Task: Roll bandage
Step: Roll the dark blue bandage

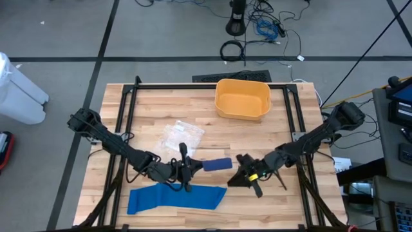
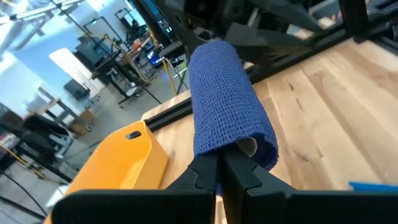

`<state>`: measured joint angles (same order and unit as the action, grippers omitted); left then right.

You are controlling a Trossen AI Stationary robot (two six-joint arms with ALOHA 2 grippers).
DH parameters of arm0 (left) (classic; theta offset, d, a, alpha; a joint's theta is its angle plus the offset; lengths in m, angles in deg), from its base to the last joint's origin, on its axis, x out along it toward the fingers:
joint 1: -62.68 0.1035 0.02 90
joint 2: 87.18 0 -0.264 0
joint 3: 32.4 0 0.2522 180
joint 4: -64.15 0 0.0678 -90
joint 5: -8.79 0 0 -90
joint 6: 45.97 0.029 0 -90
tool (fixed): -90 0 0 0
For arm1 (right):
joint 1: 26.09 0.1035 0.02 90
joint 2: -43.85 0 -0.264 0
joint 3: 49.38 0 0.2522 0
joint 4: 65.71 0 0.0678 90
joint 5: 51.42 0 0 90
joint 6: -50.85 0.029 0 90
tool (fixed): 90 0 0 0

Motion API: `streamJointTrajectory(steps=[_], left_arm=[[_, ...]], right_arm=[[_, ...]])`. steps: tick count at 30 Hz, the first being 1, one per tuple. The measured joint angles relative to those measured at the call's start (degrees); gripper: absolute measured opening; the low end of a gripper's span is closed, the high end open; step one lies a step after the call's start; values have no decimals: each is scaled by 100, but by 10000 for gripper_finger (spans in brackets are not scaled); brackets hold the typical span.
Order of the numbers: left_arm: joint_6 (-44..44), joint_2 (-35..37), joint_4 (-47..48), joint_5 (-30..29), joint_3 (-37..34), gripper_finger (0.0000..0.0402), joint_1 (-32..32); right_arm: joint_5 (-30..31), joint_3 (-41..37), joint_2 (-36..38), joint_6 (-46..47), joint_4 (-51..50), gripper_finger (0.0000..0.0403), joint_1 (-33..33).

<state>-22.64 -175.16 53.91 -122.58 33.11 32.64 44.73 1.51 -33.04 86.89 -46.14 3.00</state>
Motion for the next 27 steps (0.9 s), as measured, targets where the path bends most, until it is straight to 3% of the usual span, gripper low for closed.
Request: streamJointTrajectory(steps=[9,14,22,27], left_arm=[[-312,0,55,72,0,5,0],[-202,0,83,177,0,5,33],[-5,0,118,481,0,5,46],[-11,0,120,482,0,5,46]], right_arm=[[2847,2,1133,-1774,-1656,33,808],[2741,2,847,-2947,-1586,65,857],[2856,2,391,-3197,-1090,188,802],[2892,2,370,-3072,-1065,224,766]])
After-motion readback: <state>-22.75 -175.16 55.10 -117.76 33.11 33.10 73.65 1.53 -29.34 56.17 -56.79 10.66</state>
